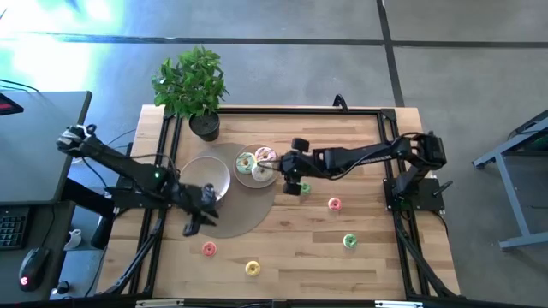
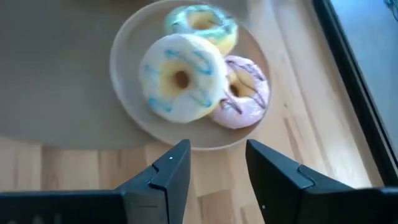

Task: Pick & Place donuts
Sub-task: Put the bottom small pink donut on the white plate

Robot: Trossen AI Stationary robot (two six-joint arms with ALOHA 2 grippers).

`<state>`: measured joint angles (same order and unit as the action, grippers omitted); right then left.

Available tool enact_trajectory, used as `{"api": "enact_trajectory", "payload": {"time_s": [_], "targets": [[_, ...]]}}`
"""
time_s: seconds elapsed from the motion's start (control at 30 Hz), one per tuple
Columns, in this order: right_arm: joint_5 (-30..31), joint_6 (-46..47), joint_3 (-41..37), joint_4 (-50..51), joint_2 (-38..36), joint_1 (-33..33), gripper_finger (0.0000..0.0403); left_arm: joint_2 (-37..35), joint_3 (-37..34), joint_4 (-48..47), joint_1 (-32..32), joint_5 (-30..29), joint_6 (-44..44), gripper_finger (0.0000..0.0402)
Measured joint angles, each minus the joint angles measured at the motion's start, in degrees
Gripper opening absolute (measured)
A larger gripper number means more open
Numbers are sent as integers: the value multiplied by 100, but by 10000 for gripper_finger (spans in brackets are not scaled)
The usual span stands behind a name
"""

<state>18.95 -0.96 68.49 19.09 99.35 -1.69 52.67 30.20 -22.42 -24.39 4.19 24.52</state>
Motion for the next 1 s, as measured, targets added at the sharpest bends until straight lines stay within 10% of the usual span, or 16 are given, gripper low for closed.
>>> {"api": "enact_trajectory", "payload": {"time_s": [0.77,1.0], "targets": [[-134,202,2,84,0,-92,151,2742,59,1242,-1578,-197,1467,153],[-135,202,2,36,0,-92,152,2616,84,1065,-1579,-451,1152,73]]}}
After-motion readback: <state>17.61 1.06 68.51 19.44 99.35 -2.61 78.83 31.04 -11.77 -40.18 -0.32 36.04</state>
